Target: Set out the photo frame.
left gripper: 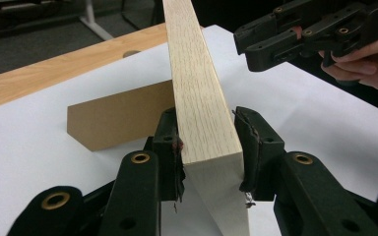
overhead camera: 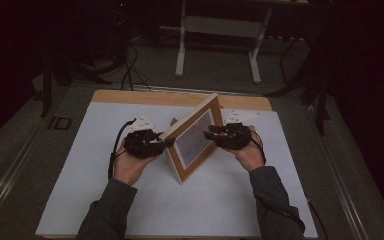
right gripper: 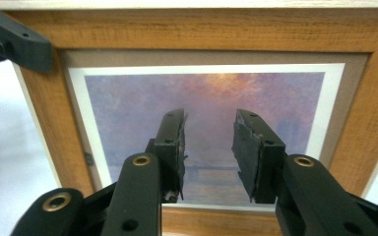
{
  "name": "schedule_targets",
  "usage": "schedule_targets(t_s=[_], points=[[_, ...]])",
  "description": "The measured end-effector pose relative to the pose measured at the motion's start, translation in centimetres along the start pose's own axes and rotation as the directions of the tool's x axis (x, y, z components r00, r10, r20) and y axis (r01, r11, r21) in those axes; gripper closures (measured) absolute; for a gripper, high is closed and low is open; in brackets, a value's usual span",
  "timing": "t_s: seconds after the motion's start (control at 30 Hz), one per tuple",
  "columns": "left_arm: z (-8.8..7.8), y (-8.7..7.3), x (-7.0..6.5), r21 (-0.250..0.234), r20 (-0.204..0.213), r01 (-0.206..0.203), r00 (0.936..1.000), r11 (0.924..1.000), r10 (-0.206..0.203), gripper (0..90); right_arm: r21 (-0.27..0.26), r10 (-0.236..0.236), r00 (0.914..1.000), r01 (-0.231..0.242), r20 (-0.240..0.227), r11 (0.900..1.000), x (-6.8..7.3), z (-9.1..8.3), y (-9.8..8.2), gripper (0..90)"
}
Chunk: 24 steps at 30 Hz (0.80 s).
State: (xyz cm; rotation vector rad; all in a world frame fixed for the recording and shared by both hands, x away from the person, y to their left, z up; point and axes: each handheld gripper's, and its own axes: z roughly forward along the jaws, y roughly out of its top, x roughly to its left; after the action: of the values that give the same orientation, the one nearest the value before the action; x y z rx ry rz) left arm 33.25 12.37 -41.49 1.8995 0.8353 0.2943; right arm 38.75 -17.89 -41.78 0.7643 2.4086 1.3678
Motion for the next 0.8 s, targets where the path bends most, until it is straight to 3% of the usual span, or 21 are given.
schedule_targets(t_s=[0.23,0.53,0.8], points=[[-0.7,0.0,1.8,0.018,0.066,-0.028,0.9974,0.9994,0.027,67.0,0.003,-0.016,0.9999,0.016,0.0,1.0,0.2,0.1,0.2,63.7],[-1.3,-0.1,3.5,0.024,0.126,-0.034,0.9915,0.9991,0.031,67.9,0.005,-0.002,0.9999,0.002,0.014,1.0,-0.1,-0.1,0.1,61.2],[-1.5,0.0,4.8,0.036,0.197,-0.023,0.9802,0.9991,0.016,69.0,-0.006,0.011,0.9992,-0.011,0.037,1.0,-0.6,-0.6,0.0,59.4]])
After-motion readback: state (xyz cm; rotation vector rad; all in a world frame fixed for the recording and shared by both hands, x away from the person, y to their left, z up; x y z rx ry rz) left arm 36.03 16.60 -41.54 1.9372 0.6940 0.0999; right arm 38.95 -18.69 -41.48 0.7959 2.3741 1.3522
